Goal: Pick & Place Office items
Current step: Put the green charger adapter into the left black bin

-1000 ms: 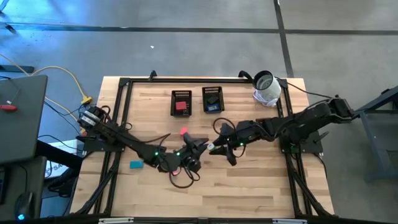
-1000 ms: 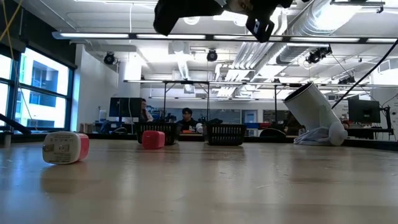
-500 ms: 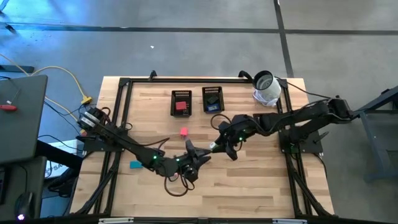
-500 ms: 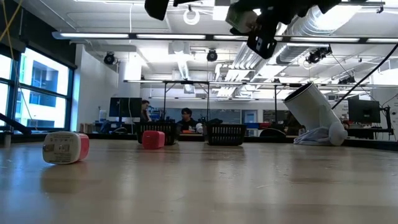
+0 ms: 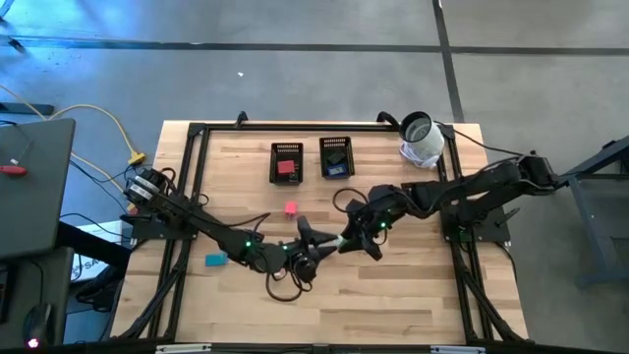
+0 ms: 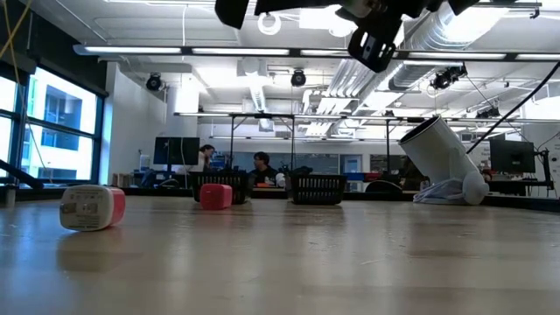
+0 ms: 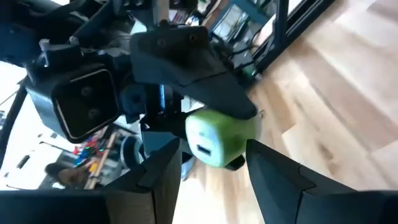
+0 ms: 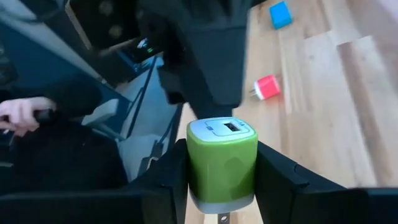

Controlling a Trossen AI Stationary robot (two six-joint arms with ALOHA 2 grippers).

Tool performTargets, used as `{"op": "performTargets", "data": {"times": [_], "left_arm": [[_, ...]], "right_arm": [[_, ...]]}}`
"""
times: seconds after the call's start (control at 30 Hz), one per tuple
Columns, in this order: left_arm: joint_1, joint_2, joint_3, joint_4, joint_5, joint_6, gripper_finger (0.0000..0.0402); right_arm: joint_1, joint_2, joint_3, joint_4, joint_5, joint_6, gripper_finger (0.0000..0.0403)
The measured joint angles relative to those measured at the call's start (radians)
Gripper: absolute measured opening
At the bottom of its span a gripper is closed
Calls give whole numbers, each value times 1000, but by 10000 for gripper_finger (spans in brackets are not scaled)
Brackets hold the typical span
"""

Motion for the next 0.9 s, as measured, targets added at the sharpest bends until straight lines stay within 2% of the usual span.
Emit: {"op": "performTargets", "data": {"times": [0.13, 0.33, 0.47, 0.6, 0.9], "left_arm": [[2, 0, 0, -7, 53, -57, 171], [19, 0, 0, -26, 75, -147, 171], [29, 0, 0, -26, 82, -143, 171], [39, 0, 0, -23, 141, -143, 171], [45, 0, -2, 28, 192, -154, 171]], "right_arm": [[-1, 0, 0, 14, -23, -1, 125], [0, 0, 0, 18, -27, -6, 125], [0, 1, 0, 24, -38, -9, 125], [0, 6, 0, 43, -76, -12, 125], [1, 6, 0, 51, -96, -23, 125]]}}
